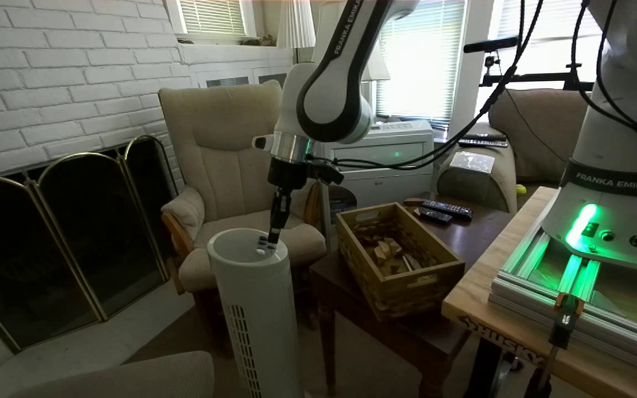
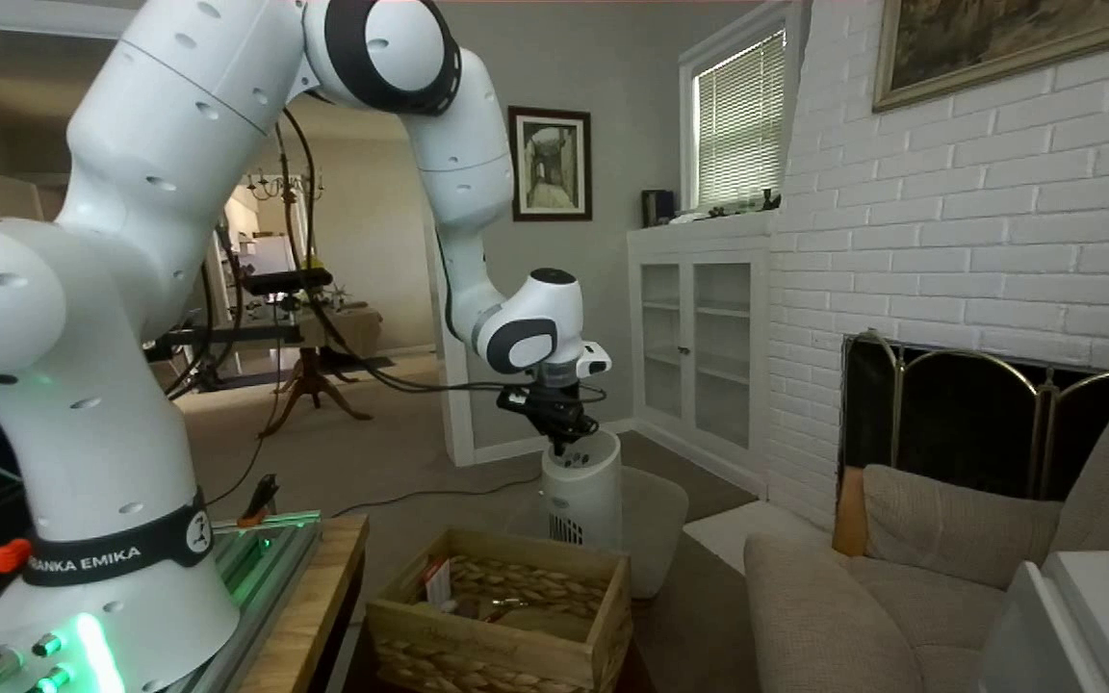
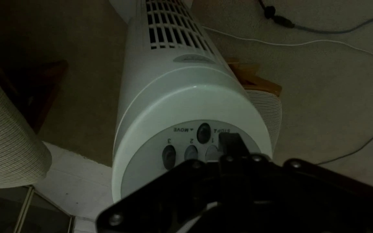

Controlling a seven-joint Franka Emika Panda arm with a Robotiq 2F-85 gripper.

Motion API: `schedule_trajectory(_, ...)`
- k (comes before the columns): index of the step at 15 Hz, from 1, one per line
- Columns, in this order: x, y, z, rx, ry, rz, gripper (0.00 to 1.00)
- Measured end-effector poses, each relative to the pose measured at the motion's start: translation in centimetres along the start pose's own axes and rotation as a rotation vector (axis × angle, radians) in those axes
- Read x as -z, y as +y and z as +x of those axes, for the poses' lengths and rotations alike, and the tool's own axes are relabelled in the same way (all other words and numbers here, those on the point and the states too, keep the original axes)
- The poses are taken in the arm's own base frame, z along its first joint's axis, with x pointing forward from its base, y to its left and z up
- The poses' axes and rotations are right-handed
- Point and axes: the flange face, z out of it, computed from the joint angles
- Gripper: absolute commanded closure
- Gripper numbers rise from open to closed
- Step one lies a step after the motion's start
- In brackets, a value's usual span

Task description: Press a button on the air cooler

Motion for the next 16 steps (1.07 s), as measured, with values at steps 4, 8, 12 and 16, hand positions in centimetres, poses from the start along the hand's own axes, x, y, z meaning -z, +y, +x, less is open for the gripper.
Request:
schedule_trajectory(4, -0.73, -0.14, 0.20, -0.016, -0.010, -0.008, 1.00)
schedule_trajectory(8, -0.92, 0.28, 0.24, -0.036, -0.016, -0.027, 1.00)
schedule_trajectory(12, -1.07, 0.48, 0.14, -0.052, -0.023, -0.039, 1.00)
schedule_trajectory(16, -1.26, 0.36, 0.16, -0.054, -0.028, -0.045, 1.00)
